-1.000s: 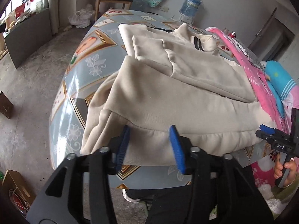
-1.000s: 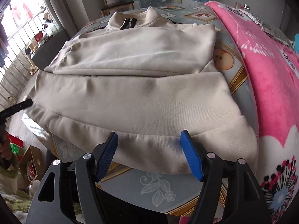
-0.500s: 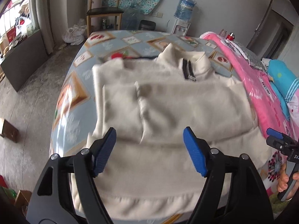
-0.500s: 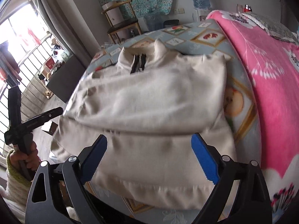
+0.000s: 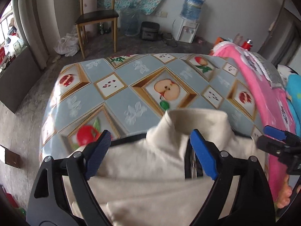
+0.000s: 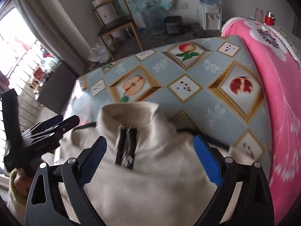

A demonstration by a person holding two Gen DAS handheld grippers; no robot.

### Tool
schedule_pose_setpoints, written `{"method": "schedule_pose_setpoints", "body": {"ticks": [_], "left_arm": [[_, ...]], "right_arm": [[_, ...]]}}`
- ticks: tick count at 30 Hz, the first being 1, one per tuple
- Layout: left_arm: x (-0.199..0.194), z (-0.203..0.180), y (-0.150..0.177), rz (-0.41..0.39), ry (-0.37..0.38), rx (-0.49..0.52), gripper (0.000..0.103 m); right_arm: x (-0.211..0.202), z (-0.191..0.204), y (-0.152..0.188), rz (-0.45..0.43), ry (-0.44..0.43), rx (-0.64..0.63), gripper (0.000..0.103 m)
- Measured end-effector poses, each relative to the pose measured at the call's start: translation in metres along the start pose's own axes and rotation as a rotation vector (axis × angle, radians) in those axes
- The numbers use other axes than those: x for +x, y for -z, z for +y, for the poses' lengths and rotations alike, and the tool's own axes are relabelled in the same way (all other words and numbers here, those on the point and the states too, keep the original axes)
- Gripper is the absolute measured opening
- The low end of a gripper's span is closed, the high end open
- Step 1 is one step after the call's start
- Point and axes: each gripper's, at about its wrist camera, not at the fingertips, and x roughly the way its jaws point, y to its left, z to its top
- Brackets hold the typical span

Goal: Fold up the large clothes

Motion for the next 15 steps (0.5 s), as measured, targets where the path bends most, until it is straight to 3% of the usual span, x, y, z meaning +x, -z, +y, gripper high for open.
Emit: {"method": "schedule_pose_setpoints", "body": {"ticks": [6, 15], "left_arm": [[0.062, -0.009, -0.031, 0.108, -0.09, 0.036, 0.083], [0.095, -0.004, -0.027, 0.191, -0.149, 0.059, 0.083]], "right_arm": [[0.075, -0.004, -0.05, 0.123, 0.101, -0.007, 0.091], [0.107, -0.013, -0.047, 0.241, 0.134, -0.014, 0.091]]}}
